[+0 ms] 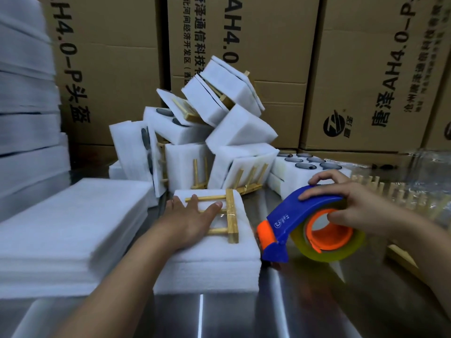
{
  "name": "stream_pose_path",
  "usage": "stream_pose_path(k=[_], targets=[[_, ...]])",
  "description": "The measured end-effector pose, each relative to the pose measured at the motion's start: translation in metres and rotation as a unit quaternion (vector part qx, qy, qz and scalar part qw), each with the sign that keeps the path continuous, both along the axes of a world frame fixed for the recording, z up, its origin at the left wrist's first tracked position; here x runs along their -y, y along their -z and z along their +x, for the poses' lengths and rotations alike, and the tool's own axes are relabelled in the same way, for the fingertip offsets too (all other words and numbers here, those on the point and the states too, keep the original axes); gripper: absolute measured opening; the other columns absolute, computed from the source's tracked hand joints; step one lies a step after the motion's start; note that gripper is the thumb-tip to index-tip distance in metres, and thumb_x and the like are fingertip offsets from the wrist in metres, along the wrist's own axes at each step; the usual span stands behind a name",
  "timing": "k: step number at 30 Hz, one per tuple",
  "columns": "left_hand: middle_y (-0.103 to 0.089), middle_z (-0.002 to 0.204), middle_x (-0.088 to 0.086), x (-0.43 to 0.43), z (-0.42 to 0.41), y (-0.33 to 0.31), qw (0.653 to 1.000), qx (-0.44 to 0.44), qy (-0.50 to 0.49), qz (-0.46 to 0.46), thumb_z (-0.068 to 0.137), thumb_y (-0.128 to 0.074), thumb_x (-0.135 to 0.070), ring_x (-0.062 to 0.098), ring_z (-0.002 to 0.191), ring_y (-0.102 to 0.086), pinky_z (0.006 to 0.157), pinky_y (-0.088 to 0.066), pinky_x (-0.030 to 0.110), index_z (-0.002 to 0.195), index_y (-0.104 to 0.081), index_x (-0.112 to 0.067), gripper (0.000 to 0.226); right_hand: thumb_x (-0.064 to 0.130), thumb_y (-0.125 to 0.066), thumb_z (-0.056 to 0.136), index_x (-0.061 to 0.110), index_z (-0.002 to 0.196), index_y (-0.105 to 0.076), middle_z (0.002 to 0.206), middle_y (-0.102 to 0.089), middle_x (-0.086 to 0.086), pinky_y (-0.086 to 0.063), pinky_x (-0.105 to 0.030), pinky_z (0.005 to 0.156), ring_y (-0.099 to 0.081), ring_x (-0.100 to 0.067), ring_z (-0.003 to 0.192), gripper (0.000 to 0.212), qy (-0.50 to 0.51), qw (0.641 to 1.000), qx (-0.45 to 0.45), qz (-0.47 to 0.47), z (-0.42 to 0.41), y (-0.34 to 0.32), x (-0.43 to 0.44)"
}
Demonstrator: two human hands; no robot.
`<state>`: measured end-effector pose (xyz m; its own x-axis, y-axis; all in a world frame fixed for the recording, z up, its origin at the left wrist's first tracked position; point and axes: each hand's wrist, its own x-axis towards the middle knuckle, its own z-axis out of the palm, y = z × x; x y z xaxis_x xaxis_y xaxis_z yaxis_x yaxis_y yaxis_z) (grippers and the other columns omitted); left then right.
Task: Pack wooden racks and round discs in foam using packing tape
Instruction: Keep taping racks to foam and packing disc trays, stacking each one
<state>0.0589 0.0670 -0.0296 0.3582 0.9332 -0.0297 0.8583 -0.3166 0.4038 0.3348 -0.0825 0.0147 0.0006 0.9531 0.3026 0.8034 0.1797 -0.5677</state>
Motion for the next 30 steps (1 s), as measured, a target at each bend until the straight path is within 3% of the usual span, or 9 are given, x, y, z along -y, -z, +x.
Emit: stream_pose_path(k=[5, 9, 15, 21, 30], targets=[[0.009, 0.159, 0.009, 0.003, 0.0, -0.002, 1.0, 0.012, 0.004, -0.009, 0.082, -0.016, -0.077, 0.027, 0.145, 0.01, 0.116, -0.001, 0.043, 0.152, -0.003, -0.028, 0.086, -0.016, -0.055, 0.076, 0.054, 0.095, -0.067, 0.116, -0.039, 0.019, -0.047, -0.03, 0.066, -0.056, -0.007, 0.084, 0.074, -0.02, 0.999, 0.024, -0.017, -0.007, -0.003, -0.016], [0.01, 0.158, 0.009, 0.006, 0.001, -0.002, 1.0, 0.007, 0.001, -0.006, 0.081, -0.016, -0.078, 0.025, 0.145, 0.011, 0.116, -0.002, 0.043, 0.152, -0.002, -0.027, 0.088, -0.016, -0.054, 0.076, 0.047, 0.097, -0.069, 0.116, -0.04, 0.015, -0.045, -0.018, 0.058, -0.055, -0.002, 0.08, 0.068, -0.032, 0.999, 0.02, -0.02, -0.014, -0.006, -0.024], [0.012, 0.158, 0.01, 0.009, 0.003, -0.004, 1.0, -0.001, -0.004, -0.006, 0.081, -0.017, -0.079, 0.025, 0.145, 0.013, 0.115, -0.003, 0.044, 0.151, 0.001, -0.027, 0.089, -0.017, -0.054, 0.071, 0.04, 0.096, -0.07, 0.112, -0.044, 0.011, -0.041, -0.008, 0.063, -0.052, 0.008, 0.089, 0.064, -0.039, 0.999, 0.031, -0.005, -0.022, -0.013, -0.033], [0.012, 0.158, 0.01, 0.008, 0.003, -0.004, 1.0, -0.007, -0.004, -0.003, 0.08, -0.016, -0.08, 0.025, 0.145, 0.013, 0.115, -0.003, 0.045, 0.151, 0.001, -0.027, 0.09, -0.014, -0.051, 0.072, 0.043, 0.088, -0.072, 0.111, -0.049, 0.006, -0.046, -0.017, 0.056, -0.059, -0.017, 0.084, 0.063, 0.008, 0.998, -0.033, -0.059, -0.016, -0.007, -0.04], [0.011, 0.158, 0.009, 0.005, 0.002, -0.001, 1.0, -0.005, -0.002, 0.006, 0.08, -0.016, -0.079, 0.025, 0.145, 0.012, 0.115, -0.004, 0.045, 0.151, 0.001, -0.026, 0.09, -0.015, -0.048, 0.07, 0.04, 0.085, -0.074, 0.111, -0.053, 0.002, -0.041, -0.026, 0.048, -0.056, -0.024, 0.066, 0.062, 0.038, 0.995, -0.034, -0.081, -0.016, -0.009, -0.039]])
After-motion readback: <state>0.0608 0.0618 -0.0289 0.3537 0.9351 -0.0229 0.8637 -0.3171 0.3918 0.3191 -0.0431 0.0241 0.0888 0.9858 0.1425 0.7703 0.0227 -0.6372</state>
